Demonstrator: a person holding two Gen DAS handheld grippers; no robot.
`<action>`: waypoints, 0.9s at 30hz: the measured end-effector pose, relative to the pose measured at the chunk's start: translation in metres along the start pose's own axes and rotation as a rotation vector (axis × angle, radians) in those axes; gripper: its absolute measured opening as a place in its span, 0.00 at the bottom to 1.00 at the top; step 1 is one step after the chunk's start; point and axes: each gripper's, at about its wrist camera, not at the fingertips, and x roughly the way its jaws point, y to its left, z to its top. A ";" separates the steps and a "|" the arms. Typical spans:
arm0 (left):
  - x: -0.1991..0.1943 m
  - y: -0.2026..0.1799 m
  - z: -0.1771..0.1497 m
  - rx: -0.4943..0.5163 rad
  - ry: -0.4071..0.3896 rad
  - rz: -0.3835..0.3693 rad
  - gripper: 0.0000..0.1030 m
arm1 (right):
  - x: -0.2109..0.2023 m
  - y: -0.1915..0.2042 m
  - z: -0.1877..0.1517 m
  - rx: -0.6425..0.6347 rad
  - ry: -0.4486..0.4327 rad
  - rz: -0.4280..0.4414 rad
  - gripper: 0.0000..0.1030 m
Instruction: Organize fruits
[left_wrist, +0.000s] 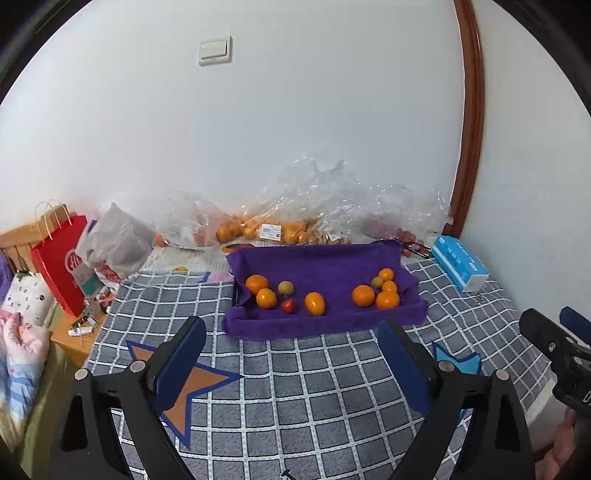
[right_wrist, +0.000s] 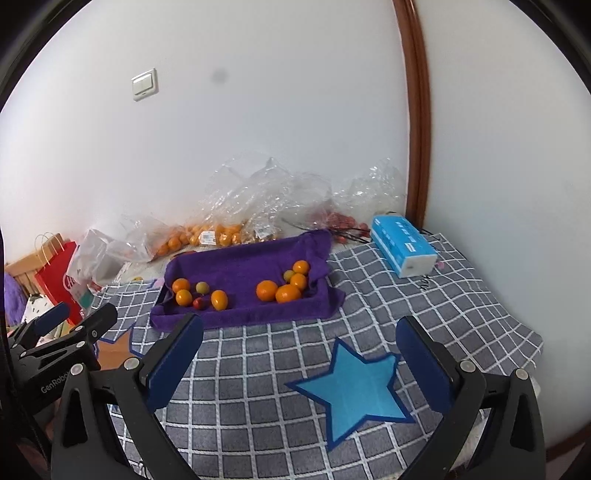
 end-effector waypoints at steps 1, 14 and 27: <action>-0.001 -0.001 0.000 -0.002 -0.010 0.007 0.91 | 0.000 0.000 -0.001 -0.004 0.005 -0.007 0.99; -0.005 -0.003 -0.005 0.004 0.010 0.002 0.91 | 0.009 0.008 -0.014 -0.047 0.033 -0.041 0.99; -0.003 0.003 -0.005 -0.002 0.019 0.007 0.91 | 0.009 0.015 -0.015 -0.051 0.037 -0.043 0.99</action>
